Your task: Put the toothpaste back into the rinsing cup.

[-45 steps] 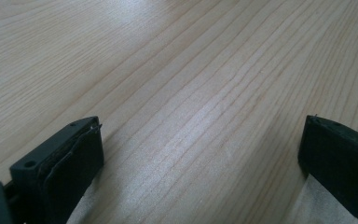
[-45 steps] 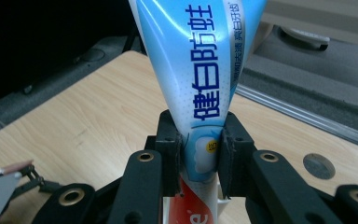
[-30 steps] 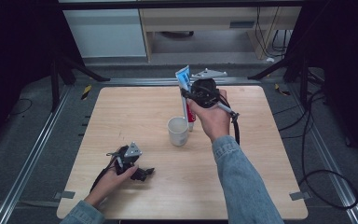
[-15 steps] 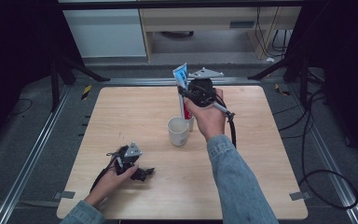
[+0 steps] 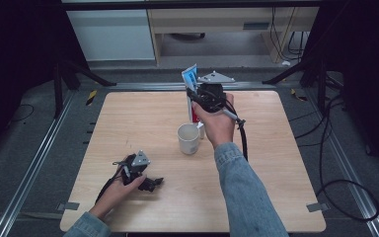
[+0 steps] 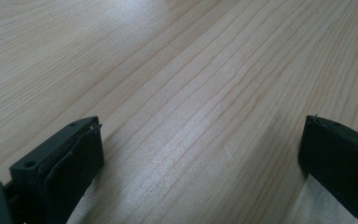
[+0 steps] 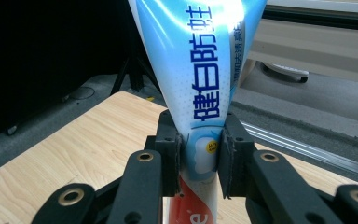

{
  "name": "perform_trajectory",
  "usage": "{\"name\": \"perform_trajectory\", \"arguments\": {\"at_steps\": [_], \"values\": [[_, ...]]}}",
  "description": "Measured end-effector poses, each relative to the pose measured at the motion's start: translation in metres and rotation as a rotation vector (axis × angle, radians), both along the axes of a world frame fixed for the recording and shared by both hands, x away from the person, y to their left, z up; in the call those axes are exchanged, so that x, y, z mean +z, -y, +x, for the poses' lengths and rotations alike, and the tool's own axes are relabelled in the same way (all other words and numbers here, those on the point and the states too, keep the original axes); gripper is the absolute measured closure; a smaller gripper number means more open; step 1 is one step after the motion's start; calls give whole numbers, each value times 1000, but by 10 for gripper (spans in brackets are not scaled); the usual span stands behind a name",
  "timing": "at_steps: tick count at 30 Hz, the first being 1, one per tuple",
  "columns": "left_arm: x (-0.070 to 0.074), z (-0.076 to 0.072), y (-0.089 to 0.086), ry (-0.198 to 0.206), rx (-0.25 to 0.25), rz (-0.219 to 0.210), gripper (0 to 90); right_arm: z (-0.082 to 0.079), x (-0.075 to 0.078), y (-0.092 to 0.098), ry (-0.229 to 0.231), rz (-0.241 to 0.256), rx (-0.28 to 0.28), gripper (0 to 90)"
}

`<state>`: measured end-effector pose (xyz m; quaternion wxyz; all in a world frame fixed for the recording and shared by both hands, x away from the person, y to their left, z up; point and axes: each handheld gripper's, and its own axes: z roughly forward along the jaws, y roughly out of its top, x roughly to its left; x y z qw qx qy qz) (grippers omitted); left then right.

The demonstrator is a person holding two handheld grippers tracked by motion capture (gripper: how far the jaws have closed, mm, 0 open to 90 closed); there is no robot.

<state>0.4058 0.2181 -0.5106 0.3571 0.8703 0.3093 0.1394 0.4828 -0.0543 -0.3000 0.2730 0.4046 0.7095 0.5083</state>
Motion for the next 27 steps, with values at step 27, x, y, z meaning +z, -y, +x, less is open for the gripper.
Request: {"name": "perform_trajectory", "arguments": {"at_steps": [27], "values": [[0, 0, 0, 1, 0, -1, 0, -5, -26, -10, 71, 22, -37, 728]]}}
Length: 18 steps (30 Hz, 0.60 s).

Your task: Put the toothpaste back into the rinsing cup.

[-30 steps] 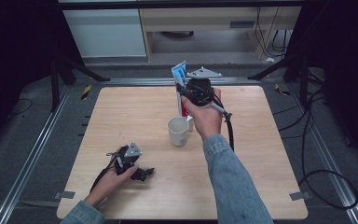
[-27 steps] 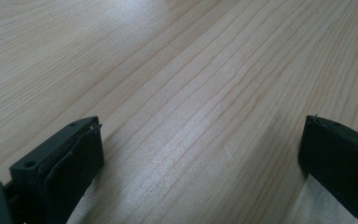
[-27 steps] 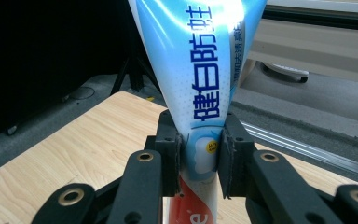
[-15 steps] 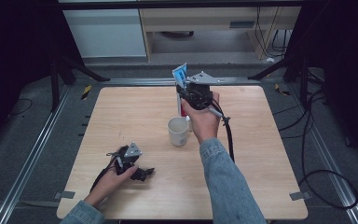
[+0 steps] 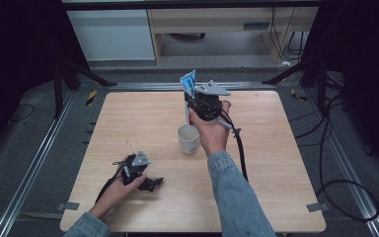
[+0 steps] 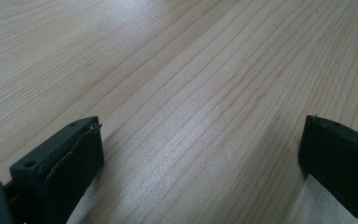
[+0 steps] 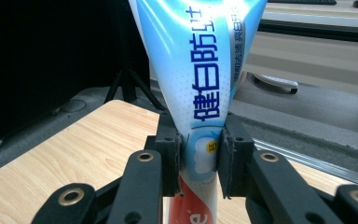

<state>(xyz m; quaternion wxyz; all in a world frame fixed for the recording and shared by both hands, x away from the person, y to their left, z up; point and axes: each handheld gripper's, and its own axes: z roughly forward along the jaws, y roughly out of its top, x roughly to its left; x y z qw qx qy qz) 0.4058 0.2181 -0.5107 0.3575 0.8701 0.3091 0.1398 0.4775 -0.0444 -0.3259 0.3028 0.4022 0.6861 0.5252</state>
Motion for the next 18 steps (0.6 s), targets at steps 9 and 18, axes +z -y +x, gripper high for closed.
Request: {"name": "perform_trajectory", "arguments": {"at_steps": [9, 18], "values": [[0, 0, 0, 0, 0, -1, 0, 0, -5, -1, -3, 21, -5, 728], [0, 0, 0, 0, 0, 0, 0, -4, -10, -1, -4, 28, -13, 728]]}}
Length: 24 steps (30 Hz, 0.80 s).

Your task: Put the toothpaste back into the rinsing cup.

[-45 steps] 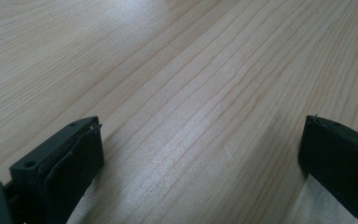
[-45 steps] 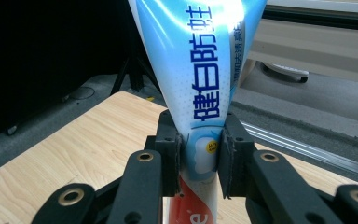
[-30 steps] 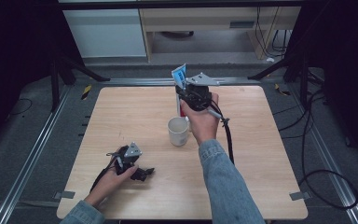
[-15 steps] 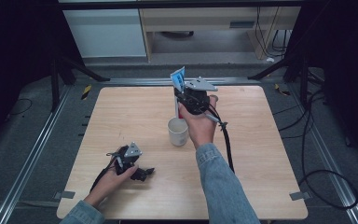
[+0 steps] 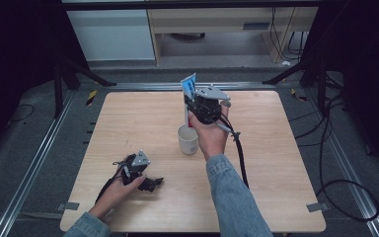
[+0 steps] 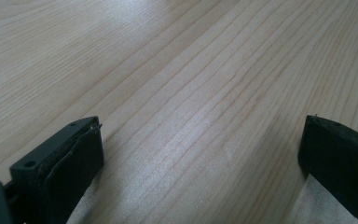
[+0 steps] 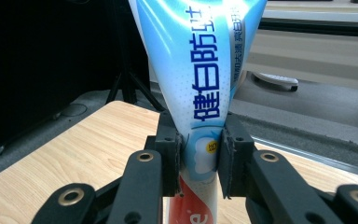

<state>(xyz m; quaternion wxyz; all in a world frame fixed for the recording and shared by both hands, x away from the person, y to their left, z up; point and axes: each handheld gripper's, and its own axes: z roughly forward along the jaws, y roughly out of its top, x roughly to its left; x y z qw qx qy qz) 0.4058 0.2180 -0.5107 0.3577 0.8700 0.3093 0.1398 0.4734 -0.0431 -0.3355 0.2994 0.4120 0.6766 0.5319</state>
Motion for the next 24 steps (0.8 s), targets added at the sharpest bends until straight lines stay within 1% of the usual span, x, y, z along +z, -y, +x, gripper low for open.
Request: {"name": "perform_trajectory", "arguments": {"at_steps": [1, 3, 12, 24], "values": [[0, 0, 0, 0, 0, 0, 0, -1, -1, 0, -2, 8, -3, 728], [0, 0, 0, 0, 0, 0, 0, -2, -3, -1, -3, 2, -4, 728], [0, 0, 0, 0, 0, 0, 0, -3, -20, -4, -25, 14, -9, 728], [0, 0, 0, 0, 0, 0, 0, -5, -34, -8, -31, 21, -14, 727]]}}
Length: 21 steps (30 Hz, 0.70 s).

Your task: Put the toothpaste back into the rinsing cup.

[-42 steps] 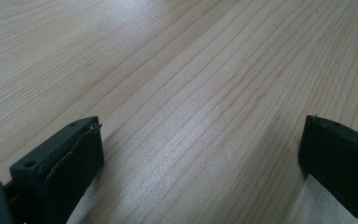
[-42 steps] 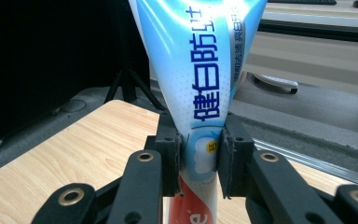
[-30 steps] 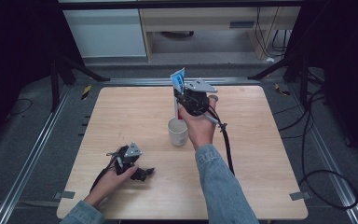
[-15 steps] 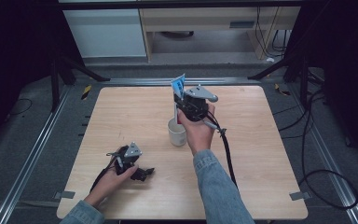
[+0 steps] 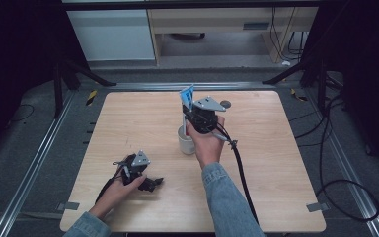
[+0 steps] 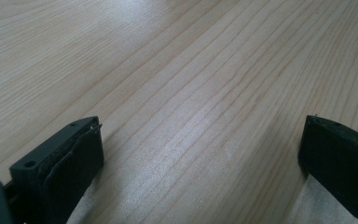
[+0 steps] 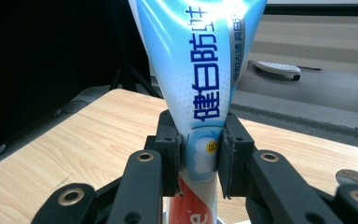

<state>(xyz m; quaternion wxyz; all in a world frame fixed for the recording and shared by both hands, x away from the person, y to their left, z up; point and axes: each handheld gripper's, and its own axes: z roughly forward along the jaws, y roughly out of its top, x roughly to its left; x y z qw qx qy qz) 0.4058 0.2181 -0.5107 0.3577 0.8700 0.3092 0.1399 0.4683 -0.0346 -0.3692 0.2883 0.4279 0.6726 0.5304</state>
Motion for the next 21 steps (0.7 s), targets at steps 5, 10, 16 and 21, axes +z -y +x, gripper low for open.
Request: {"name": "perform_trajectory", "arguments": {"at_steps": [5, 10, 16, 21], "values": [[0, 0, 0, 0, 0, 0, 0, 0, -8, 0, -14, 1, -4, 727], [0, 0, 0, -2, 1, -1, 0, 0, -12, 1, -24, 2, -6, 727], [0, 0, 0, 0, 0, 0, 0, 0, -15, 1, -26, 16, -7, 727], [0, 0, 0, 0, 0, 0, 0, -1, -17, 1, -31, 14, -8, 727]]}}
